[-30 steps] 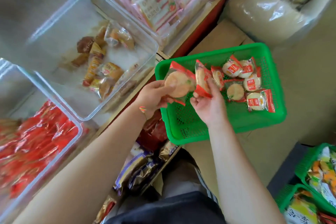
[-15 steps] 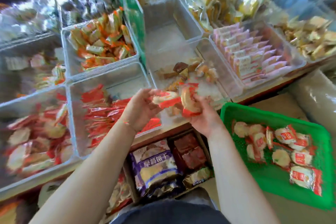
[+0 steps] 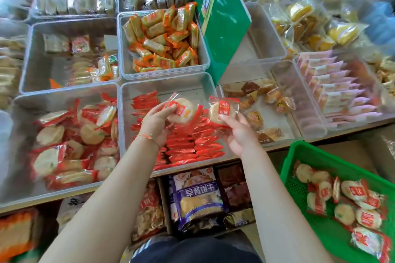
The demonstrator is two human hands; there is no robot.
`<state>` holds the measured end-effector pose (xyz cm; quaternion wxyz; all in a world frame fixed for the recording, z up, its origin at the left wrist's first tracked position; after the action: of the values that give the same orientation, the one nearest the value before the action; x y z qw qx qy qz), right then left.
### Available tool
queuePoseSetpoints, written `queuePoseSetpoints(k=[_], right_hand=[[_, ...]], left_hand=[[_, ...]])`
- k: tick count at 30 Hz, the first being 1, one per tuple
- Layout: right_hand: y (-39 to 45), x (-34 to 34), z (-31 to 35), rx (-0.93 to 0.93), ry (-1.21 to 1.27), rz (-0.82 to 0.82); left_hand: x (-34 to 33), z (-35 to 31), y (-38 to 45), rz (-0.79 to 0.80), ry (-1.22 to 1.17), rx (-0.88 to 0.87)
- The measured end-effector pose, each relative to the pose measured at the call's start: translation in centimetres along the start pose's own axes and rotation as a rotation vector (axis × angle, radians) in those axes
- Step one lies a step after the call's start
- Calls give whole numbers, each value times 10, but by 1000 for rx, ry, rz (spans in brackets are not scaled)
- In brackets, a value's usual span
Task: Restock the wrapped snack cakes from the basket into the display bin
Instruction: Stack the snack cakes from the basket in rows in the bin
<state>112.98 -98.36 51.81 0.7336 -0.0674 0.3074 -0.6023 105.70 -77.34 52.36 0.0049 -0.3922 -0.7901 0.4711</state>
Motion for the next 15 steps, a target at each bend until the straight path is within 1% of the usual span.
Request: queuePoseSetpoints(k=[2, 4, 6, 8, 10, 11, 15], right_hand=[[7, -6, -3, 35, -174, -32], [12, -14, -9, 29, -372, -53], [14, -26, -14, 61, -554, -28], [15, -39, -16, 132, -659, 29], [16, -51, -13, 186, -715, 44], [18, -55, -11, 199, -715, 38], [29, -68, -7, 191, -605, 16]], left_hand=[[10, -7, 5, 2, -156, 41], [14, -10, 8, 31, -216, 63], [14, -12, 9, 63, -104, 56], [12, -13, 9, 130, 117, 36], [12, -15, 11, 157, 280, 16], [13, -18, 13, 155, 321, 11], [13, -37, 24, 109, 365, -10]])
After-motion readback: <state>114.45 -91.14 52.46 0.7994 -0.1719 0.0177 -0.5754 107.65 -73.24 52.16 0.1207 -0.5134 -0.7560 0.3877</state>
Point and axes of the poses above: each hand's wrist, its own y-axis towards the middle knuckle, its own x-axis out of the back of the hand, z = x × y, the point moved 3 cm from there along y, towards the middle knuckle, and after that the axes turned 10 degrees about x, right-handed, at the moved point
